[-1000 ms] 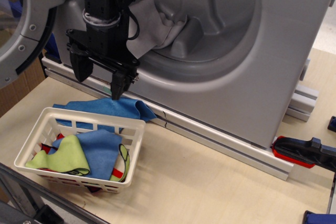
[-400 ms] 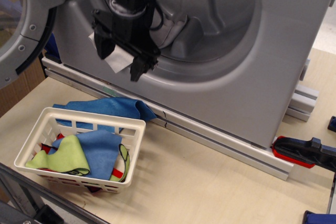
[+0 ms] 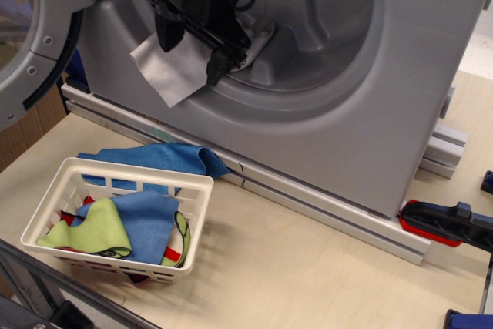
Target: Take clothes out of laundry machine
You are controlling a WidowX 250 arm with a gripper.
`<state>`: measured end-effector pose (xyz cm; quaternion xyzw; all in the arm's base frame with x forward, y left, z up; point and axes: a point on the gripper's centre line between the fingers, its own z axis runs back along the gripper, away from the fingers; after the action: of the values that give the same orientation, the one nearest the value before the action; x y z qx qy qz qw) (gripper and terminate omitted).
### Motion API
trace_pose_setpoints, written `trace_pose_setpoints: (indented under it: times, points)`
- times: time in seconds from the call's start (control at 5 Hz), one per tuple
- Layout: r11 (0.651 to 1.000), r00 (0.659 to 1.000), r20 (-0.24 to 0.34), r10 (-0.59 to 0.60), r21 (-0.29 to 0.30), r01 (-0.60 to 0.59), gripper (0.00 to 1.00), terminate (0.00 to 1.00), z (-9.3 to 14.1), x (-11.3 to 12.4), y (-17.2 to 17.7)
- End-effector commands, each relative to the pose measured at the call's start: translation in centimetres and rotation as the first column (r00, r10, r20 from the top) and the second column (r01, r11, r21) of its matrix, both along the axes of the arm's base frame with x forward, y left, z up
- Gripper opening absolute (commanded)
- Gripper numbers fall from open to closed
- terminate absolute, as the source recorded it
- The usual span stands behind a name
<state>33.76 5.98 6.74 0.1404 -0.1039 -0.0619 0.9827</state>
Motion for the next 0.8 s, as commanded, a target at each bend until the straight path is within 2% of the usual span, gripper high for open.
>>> trace_pose_setpoints:
  times: [0.0,0.2,0.4,0.6]
  points:
    - [0.999,0.999,-0.013,0.030,0.046,-0.029,1.00,0.00,-1.06,2.96,1.25]
    - [0.997,0.999,-0.035,0.039,0.070,-0.036,1.00,0.00,-1.56,3.33,1.84]
    - [0.995,0.996,-0.069,0.052,0.091,-0.045,0.00,0.00,-1.76,3.37,1.79]
    - [0.990,0.994,-0.064,0.085,0.120,-0.077,0.00,0.00,-1.53,3.11,1.84]
